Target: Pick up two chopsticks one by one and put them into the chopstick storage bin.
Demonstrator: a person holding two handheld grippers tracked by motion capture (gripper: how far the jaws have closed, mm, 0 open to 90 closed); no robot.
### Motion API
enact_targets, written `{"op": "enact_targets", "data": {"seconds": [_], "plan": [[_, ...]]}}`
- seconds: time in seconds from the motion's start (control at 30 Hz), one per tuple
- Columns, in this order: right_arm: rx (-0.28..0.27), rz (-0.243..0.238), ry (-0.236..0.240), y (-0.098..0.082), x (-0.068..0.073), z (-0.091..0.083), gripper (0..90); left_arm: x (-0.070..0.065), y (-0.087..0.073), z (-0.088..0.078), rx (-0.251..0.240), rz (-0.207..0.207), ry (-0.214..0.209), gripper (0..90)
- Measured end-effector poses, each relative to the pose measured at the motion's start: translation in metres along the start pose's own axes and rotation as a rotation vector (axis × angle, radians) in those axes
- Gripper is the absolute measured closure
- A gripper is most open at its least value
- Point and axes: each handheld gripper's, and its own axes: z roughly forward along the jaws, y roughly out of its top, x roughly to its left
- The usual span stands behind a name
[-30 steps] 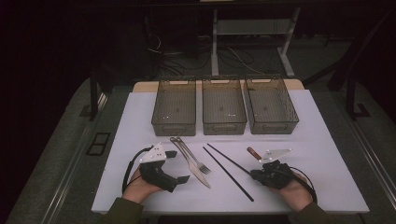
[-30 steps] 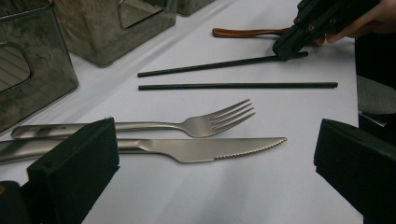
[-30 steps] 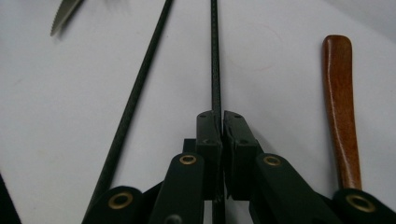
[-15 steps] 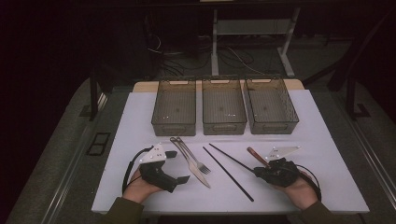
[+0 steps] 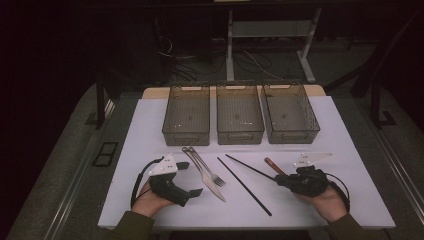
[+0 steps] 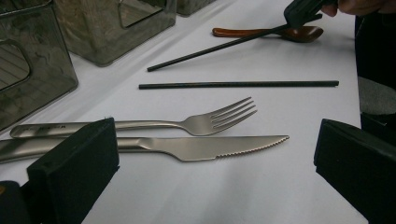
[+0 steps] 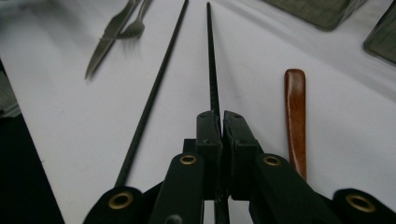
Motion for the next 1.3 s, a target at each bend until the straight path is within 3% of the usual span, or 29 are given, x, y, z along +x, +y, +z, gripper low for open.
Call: {"op": "enact_targets", "data": {"seconds": [0.77, 0.93, 1.3], "plan": [[-0.14, -0.016, 0.02, 0.015, -0.007, -0.027, 85.9, 0.0, -0.001, 0.001, -0.009, 0.009, 0.002, 0.0], [-0.171, -0.024, 0.019, 0.022, -0.01, -0.031, 85.9, 0.0, -0.002, 0.003, -0.011, -0.007, 0.004, 0.0], [-0.214, -0.036, 0.008, 0.047, -0.014, -0.029, 85.9, -0.001, -0.003, 0.004, 0.002, 0.001, 0.008, 0.0]]}}
